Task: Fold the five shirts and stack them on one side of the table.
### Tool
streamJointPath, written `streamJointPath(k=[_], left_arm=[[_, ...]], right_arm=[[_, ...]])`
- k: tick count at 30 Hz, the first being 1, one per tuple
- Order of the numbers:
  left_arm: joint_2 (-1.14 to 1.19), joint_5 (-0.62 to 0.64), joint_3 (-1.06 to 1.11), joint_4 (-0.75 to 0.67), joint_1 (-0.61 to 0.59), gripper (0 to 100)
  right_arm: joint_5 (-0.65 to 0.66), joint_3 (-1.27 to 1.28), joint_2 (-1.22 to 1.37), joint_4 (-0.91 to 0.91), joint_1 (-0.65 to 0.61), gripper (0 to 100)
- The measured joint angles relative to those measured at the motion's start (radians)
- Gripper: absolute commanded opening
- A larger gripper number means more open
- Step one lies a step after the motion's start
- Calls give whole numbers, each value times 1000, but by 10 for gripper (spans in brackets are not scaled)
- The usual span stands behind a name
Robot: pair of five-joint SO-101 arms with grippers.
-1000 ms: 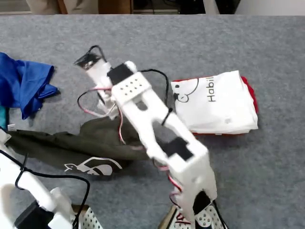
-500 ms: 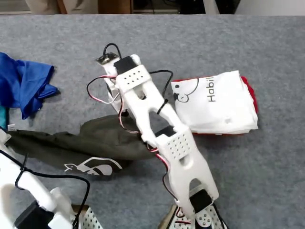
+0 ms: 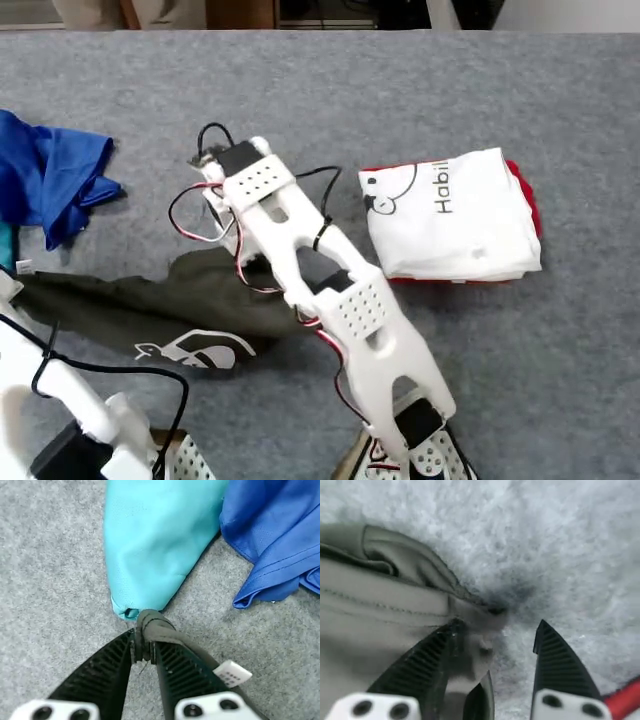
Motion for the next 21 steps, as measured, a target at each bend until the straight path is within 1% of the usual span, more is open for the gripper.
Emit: streamJointPath(k=[3, 5, 9, 10, 16, 19, 21], left_arm=[[0, 0, 0, 0, 0, 18], [0, 0, 0, 0, 0, 18], [0, 0, 0, 0, 0, 18], [0, 0, 0, 0, 0, 18], [0, 0, 0, 0, 0, 18], [0, 0, 0, 0, 0, 18], [0, 0, 0, 0, 0, 18]], right_arm=[[0, 0, 23, 0, 0, 238], [0, 0, 28, -2, 0, 210], [0, -3, 31, -3, 2, 49], [0, -8, 35, -3, 3, 27], [0, -46, 72, -2, 5, 37], [0, -51, 77, 0, 5, 9], [0, -58, 81, 0, 5, 9]])
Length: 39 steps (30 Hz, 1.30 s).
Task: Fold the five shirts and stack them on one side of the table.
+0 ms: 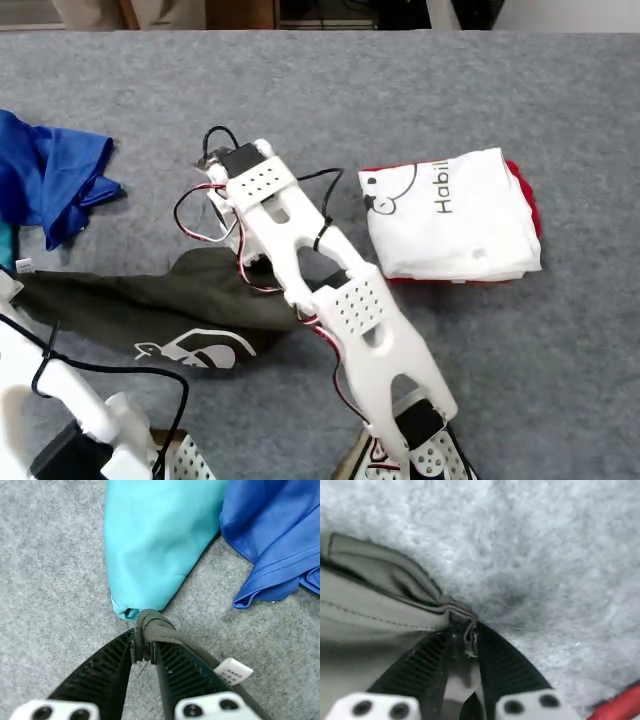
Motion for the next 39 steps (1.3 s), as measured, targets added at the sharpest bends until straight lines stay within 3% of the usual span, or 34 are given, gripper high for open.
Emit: streamJointPath(k=[11, 25, 39], left_arm=[[0, 20, 0, 0, 0, 18], [0, 55, -207, 152, 71, 18], [0, 55, -222, 161, 84, 18]], right_arm=[[8, -132, -64, 8, 107, 9], [232, -147, -810, -8, 112, 9], [235, -147, -841, 5, 112, 9]])
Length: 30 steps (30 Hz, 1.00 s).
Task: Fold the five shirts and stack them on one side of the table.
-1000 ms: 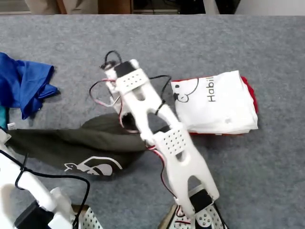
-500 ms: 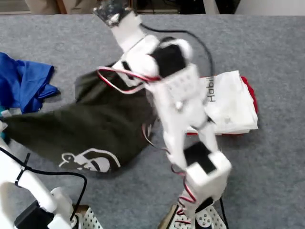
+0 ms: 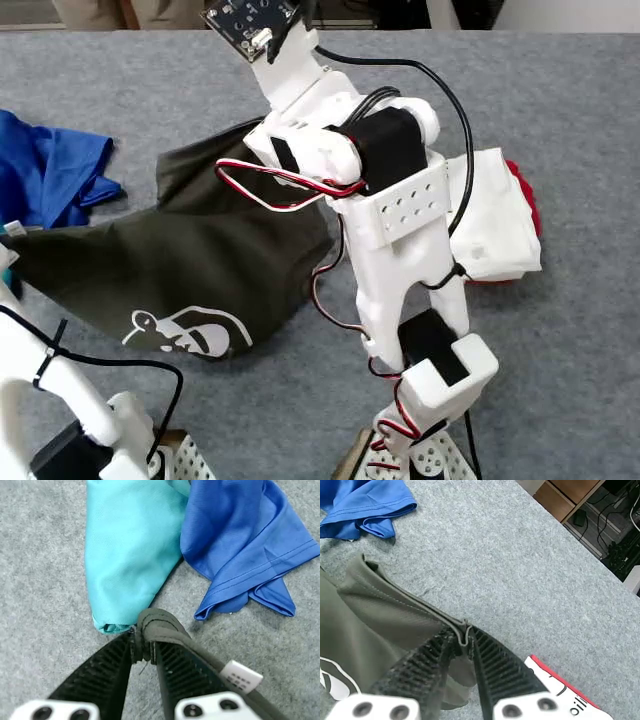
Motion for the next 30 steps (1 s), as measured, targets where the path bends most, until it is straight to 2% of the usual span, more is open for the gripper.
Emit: streamJointPath(k=[20, 30], left_arm=[[0, 0, 0, 0, -2, 18], [0, 0, 0, 0, -58, 18]], right_arm=[[0, 0, 0, 0, 0, 9], [0, 0, 0, 0, 0, 9]])
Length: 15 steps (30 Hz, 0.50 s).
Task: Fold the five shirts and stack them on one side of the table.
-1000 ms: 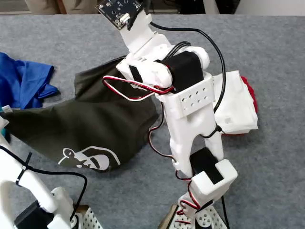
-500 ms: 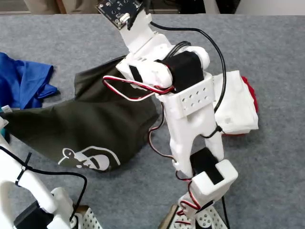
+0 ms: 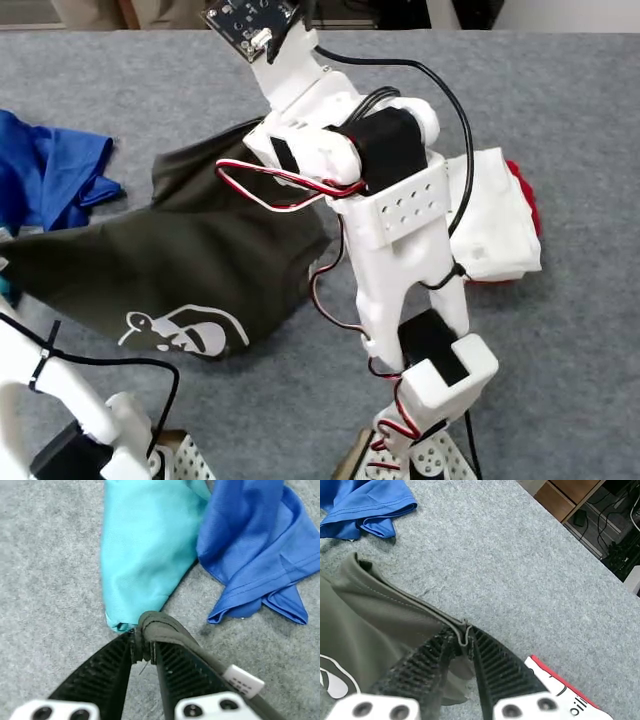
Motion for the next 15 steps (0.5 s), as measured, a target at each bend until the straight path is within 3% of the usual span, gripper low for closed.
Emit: streamJointPath(k=[15], left_arm=[[0, 0, 0, 0, -20, 18]], right_arm=[[0, 0, 0, 0, -2, 9]])
